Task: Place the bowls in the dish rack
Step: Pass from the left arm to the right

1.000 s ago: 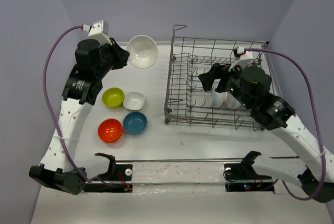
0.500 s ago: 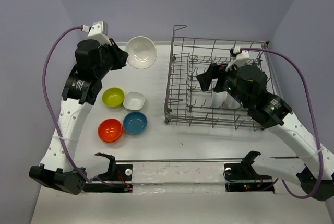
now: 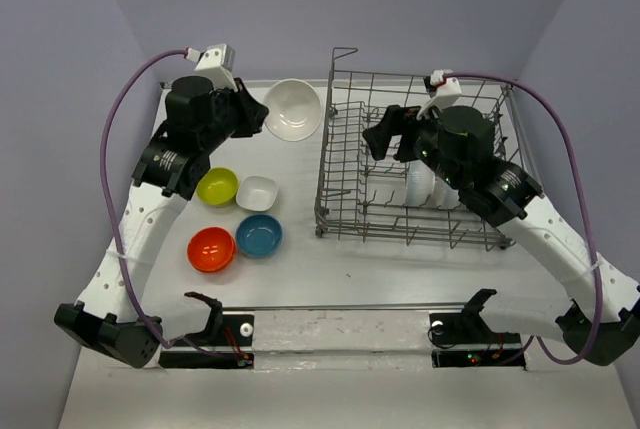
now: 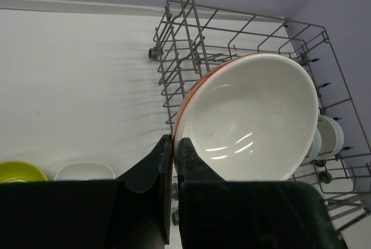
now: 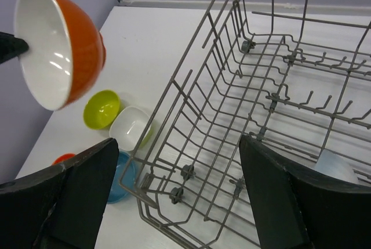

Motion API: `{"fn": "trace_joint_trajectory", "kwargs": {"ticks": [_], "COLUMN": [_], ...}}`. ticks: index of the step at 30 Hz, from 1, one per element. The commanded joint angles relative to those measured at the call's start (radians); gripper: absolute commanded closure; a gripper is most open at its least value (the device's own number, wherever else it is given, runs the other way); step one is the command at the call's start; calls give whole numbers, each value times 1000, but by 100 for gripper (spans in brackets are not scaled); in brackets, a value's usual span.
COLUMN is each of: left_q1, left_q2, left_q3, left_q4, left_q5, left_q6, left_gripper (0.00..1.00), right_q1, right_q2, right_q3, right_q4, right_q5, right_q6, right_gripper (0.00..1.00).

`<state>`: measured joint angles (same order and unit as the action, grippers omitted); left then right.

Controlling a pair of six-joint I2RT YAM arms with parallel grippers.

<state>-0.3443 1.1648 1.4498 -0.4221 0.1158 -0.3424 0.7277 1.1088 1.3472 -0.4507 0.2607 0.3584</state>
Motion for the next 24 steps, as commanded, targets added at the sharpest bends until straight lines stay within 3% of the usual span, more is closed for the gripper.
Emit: {"fn": "trace_joint_trajectory", "kwargs": {"ticks": [1,13,24], "left_q1": [-59,-203,-271], "left_q2": [36,128,173], "left_q3": [44,86,135], "left_q4": [68,75,71], "left_q5": [16,-28,-53], "left_q6": [3,3,10], "left_gripper": [100,100,100], "right_q1": [7,7,7], "right_q2": [52,115,144], "right_q3": [96,171,171], "right_q4": [63,46,18], "right_q5": [-23,3,-1], "right_q6": [-6,2,13], "right_gripper": [11,17,37]}}
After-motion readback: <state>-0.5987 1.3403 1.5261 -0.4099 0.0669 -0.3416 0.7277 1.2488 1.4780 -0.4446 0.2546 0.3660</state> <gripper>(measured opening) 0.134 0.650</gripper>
